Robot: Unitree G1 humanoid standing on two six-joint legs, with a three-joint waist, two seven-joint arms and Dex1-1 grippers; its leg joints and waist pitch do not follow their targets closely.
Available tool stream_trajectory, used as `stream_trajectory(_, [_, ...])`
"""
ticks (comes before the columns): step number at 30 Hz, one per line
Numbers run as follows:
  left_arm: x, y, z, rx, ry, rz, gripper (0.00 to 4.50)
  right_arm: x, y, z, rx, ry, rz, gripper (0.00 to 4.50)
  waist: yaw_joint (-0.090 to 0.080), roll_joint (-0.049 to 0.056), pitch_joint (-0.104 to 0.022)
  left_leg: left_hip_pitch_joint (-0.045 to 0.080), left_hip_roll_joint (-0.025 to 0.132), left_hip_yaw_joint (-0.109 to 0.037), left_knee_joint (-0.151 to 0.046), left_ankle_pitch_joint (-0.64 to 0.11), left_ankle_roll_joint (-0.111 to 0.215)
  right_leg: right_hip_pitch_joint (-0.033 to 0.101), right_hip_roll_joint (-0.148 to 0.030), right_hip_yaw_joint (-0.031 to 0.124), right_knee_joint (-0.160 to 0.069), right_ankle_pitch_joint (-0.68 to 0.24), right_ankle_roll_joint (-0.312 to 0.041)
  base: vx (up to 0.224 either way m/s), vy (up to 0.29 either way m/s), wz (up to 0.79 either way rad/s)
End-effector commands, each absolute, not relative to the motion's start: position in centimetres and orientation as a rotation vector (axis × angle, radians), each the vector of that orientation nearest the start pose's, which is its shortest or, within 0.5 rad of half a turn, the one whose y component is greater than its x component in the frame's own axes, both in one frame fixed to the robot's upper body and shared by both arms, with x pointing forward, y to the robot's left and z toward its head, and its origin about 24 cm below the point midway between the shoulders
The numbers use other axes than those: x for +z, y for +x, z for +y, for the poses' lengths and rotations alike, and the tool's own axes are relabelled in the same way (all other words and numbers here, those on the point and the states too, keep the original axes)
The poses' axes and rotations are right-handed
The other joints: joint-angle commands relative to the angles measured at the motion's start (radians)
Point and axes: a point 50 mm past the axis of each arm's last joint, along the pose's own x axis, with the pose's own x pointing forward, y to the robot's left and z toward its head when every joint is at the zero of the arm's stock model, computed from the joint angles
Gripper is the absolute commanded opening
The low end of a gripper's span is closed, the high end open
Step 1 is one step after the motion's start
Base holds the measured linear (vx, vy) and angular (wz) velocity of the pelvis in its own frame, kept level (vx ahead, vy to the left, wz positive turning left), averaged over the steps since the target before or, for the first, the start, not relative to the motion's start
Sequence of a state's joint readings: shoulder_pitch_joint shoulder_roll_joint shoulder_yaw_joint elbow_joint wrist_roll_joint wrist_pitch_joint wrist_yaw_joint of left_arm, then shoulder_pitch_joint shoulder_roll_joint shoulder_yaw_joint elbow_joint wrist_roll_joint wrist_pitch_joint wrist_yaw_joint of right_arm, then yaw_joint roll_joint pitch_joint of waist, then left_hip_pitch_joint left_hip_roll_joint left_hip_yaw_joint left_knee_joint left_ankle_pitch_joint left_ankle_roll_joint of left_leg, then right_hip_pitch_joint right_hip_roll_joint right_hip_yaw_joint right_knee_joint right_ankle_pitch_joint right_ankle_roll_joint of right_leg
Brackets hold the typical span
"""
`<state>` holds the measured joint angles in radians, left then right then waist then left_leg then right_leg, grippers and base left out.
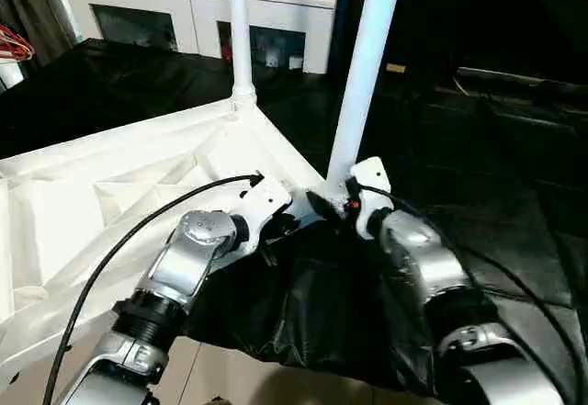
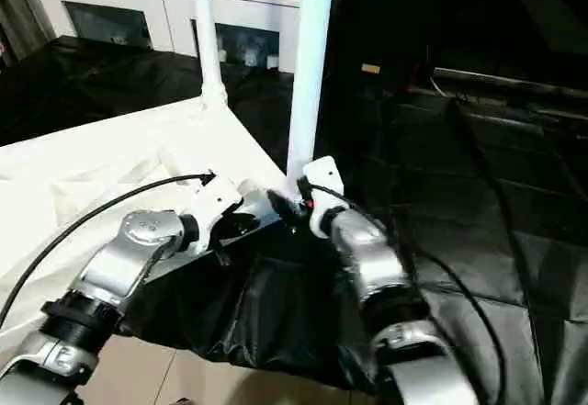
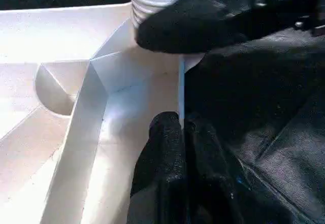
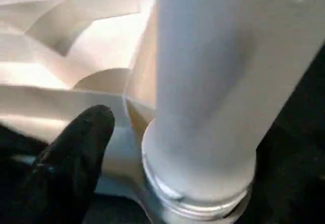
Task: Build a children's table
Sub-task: Rotate leg to tighten
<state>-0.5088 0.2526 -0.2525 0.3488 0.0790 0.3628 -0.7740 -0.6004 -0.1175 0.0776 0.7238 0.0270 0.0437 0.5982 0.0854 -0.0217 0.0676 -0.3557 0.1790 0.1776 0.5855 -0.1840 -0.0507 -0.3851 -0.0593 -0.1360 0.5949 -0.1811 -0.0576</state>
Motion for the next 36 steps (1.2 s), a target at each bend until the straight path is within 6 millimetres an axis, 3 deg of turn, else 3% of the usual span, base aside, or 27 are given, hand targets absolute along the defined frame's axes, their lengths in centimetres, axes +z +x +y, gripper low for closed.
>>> stream_trajectory(1, [7.6, 32.0, 9.8, -0.975, 0.37, 0.257, 0.0, 4.7, 33.6, -9.2, 0.89, -0.165, 0.222, 4.45, -0.002, -0.003, -0.07, 0.003, 0.066, -0.022, -0.057, -0.113, 0.079, 0.056, -0.115, 0.084, -0.074, -0.228, -0.13, 0.0, 0.0, 0.0])
stream_trajectory(5, [7.7, 31.6, 10.2, -1.03, 0.378, 0.248, 0.0, 5.2, 33.1, -10.6, 0.993, -0.197, 0.22, 4.45, 0.001, -0.005, -0.069, 0.003, 0.065, -0.023, -0.057, -0.127, 0.082, 0.057, -0.114, 0.082, -0.081, -0.272, -0.111, 0.0, 0.0, 0.0])
stream_trajectory(7, [7.8, 30.9, 10.4, -1.101, 0.379, 0.243, 0.0, 5.4, 32.8, -11.8, 1.056, -0.192, 0.233, 4.45, 0.002, -0.005, -0.069, 0.002, 0.068, -0.024, -0.057, -0.129, 0.088, 0.058, -0.114, 0.083, -0.079, -0.265, -0.117, 0.0, 0.0, 0.0])
stream_trajectory(16, [7.7, 29.1, 11.3, -1.263, 0.377, 0.274, 0.0, 5.7, 31.8, -13.4, 1.194, -0.194, 0.279, 4.45, 0.007, 0.002, -0.069, 0.009, 0.071, -0.024, -0.057, -0.147, 0.084, 0.052, -0.111, 0.082, -0.077, -0.26, -0.144, 0.0, 0.0, 0.0])
stream_trajectory(17, [7.6, 28.9, 11.5, -1.279, 0.374, 0.286, 0.0, 5.6, 31.6, -13.6, 1.212, -0.198, 0.289, 4.2, 0.007, 0.001, -0.069, 0.006, 0.071, -0.024, -0.058, -0.148, 0.082, 0.054, -0.112, 0.082, -0.077, -0.263, -0.143, 0.0, 0.0, 0.0])
stream_trajectory(26, [7.6, 28.4, 12.1, -1.304, 0.375, 0.305, 0.0, 5.5, 31.3, -14.0, 1.264, -0.201, 0.322, 3.49, 0.006, -0.005, -0.074, 0.003, 0.069, -0.024, -0.054, -0.125, 0.081, 0.056, -0.111, 0.08, -0.076, -0.27, -0.131, 0.0, 0.0, 0.0])
stream_trajectory(36, [7.6, 28.6, 12.3, -1.266, 0.389, 0.301, 0.0, 5.1, 31.0, -13.6, 1.275, -0.191, 0.338, 2.74, 0.007, -0.004, -0.075, 0.003, 0.068, -0.023, -0.053, -0.116, 0.083, 0.056, -0.11, 0.08, -0.075, -0.266, -0.128, 0.0, 0.0, 0.0])
